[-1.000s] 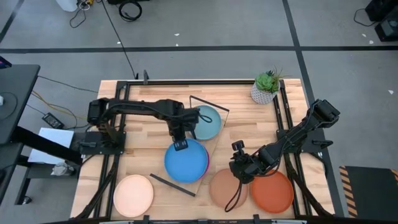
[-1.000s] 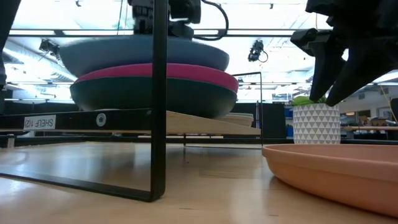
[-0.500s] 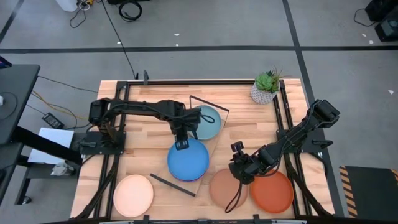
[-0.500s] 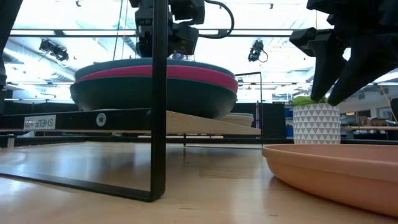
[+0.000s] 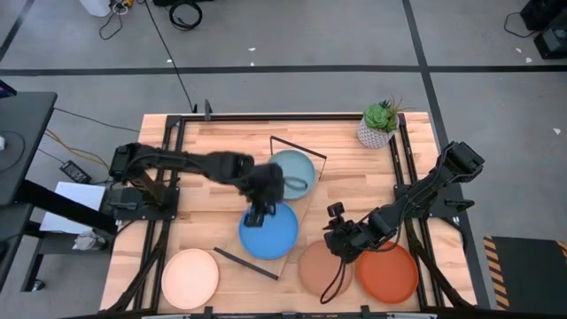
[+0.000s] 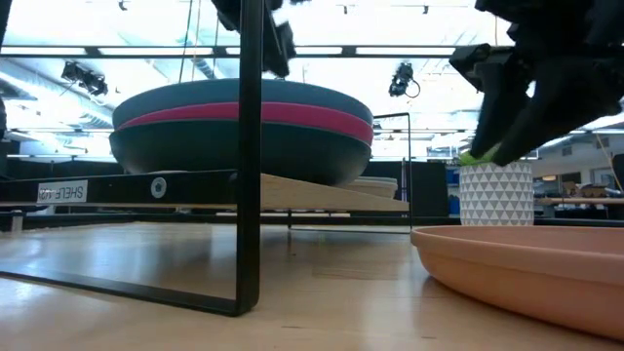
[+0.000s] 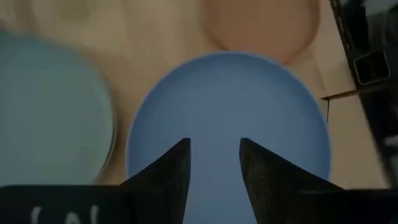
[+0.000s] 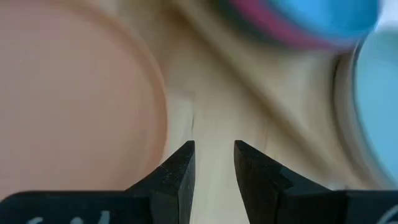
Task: Place and stack plates onto a shelf
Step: Stack the blue plate on top of the pink plate, then stack the brown plate on top of the light blue plate
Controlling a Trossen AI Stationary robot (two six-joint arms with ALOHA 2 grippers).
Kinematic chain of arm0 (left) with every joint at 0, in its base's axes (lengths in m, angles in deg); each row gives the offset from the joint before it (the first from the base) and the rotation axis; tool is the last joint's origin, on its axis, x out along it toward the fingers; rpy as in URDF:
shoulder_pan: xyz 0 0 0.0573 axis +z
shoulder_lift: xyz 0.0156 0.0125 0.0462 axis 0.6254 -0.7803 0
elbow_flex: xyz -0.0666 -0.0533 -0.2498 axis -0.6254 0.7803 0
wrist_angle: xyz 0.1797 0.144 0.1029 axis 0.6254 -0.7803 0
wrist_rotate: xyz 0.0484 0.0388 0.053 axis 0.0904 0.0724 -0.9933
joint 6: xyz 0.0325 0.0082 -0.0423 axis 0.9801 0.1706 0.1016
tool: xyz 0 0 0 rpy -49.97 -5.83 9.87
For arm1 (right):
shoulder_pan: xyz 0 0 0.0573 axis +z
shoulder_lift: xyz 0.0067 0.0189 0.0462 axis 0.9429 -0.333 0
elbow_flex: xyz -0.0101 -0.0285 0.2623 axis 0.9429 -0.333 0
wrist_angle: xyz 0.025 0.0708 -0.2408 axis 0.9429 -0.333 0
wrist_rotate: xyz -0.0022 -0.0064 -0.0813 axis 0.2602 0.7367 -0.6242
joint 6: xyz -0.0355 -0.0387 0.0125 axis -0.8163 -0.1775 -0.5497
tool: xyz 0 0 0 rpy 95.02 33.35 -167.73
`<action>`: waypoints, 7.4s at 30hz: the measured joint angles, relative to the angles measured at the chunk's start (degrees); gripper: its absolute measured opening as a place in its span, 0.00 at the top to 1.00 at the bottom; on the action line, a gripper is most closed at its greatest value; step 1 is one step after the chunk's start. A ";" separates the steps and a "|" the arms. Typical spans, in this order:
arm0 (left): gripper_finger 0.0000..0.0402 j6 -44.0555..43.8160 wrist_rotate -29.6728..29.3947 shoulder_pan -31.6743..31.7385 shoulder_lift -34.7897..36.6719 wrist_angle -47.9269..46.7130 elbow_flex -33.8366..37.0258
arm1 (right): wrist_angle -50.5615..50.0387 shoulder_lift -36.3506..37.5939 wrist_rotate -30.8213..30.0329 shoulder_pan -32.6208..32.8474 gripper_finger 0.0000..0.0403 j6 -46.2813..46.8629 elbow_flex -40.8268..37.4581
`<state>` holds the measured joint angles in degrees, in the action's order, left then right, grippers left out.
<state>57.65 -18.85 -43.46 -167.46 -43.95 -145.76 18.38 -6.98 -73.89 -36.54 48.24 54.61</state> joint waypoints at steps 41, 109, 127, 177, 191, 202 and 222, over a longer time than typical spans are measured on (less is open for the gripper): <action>0.65 -3.07 -2.76 -4.89 18.50 17.15 13.36 | 47.90 6.34 5.97 -10.02 0.71 -30.11 -13.13; 0.65 -21.52 -1.52 -5.45 -0.36 -13.65 13.40 | 37.28 2.49 14.53 -10.00 0.75 -21.47 -13.13; 0.65 -12.99 -4.87 -6.41 3.75 -6.35 7.25 | 24.87 6.49 18.19 -8.11 0.75 -13.15 -10.10; 0.65 -2.63 -12.84 -4.86 10.67 -0.41 7.65 | 7.03 3.11 24.02 -15.00 0.96 12.00 -8.47; 0.65 18.68 -19.32 -6.41 10.39 12.64 7.65 | -4.24 25.39 28.83 -27.68 0.95 11.88 -8.52; 0.49 50.33 -34.14 -10.69 4.04 25.94 7.67 | -1.22 29.64 40.76 -37.17 0.95 11.90 -8.49; 0.48 75.90 -31.66 -14.18 -1.84 40.45 7.65 | 7.96 28.85 47.91 -40.21 0.95 12.97 -8.45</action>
<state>133.55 -50.50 -57.65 -169.30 -3.50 -138.11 26.34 21.87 -25.98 -76.75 61.21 46.16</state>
